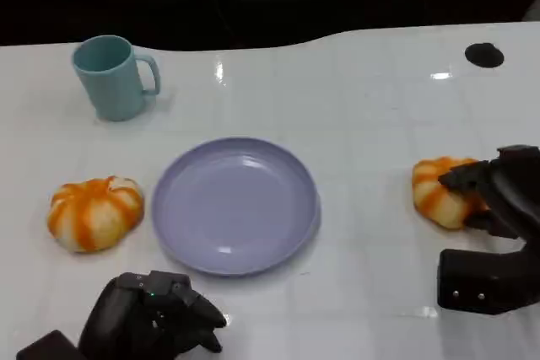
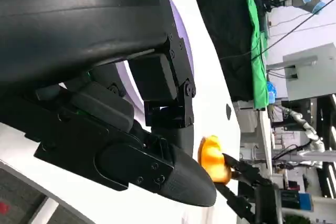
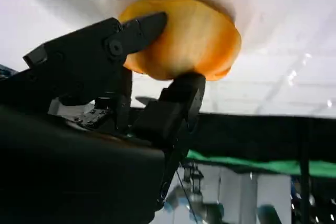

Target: Grasp the bread from the table and place it into the plate.

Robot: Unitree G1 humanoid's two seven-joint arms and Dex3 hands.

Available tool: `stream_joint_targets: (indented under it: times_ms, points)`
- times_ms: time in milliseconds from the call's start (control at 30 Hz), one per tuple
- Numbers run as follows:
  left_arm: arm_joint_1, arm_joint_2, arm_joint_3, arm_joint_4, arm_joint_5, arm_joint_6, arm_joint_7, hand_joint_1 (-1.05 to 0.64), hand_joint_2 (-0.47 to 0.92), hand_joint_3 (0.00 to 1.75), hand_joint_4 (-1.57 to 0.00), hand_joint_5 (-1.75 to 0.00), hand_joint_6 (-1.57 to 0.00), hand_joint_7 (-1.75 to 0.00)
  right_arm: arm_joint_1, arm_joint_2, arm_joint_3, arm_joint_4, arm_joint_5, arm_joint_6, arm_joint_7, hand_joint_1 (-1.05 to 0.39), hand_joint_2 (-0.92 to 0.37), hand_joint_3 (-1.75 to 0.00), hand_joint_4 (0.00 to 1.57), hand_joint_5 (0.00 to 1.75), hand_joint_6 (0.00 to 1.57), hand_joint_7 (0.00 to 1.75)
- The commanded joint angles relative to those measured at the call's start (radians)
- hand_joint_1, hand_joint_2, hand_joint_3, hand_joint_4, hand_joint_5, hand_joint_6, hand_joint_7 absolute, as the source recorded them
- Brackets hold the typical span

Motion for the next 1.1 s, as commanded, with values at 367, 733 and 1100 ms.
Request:
stream_joint_targets:
  times_ms: [367,733,1100]
  points:
    - [0.001,0.006,0.003,0.001,-0.004,0.000,-0.002,-1.05,0.89,0.00,-1.24,-0.93,-1.34,-0.57,0.000,-0.024,0.010,-0.048,0.035,-0.103,-0.170,0.04,-0.73,-0.16,0.99,1.73,1.08,1.10]
    - [0.000,0.011,0.003,0.003,0.010,-0.004,0.009,-1.05,0.90,0.01,-1.23,-0.93,-1.36,-0.58,0.030,0.048,0.007,-0.251,0.142,-0.198,-0.080,0.11,-0.10,-1.42,1.07,1.69,1.04,1.30]
    - [-0.001,0.010,0.004,0.007,0.009,0.000,0.011,-1.05,0.89,0.00,-1.25,-0.94,-1.35,-0.57,-0.028,0.197,0.039,-0.227,0.194,-0.261,0.012,0.03,-0.11,-1.55,1.04,1.74,0.96,1.41]
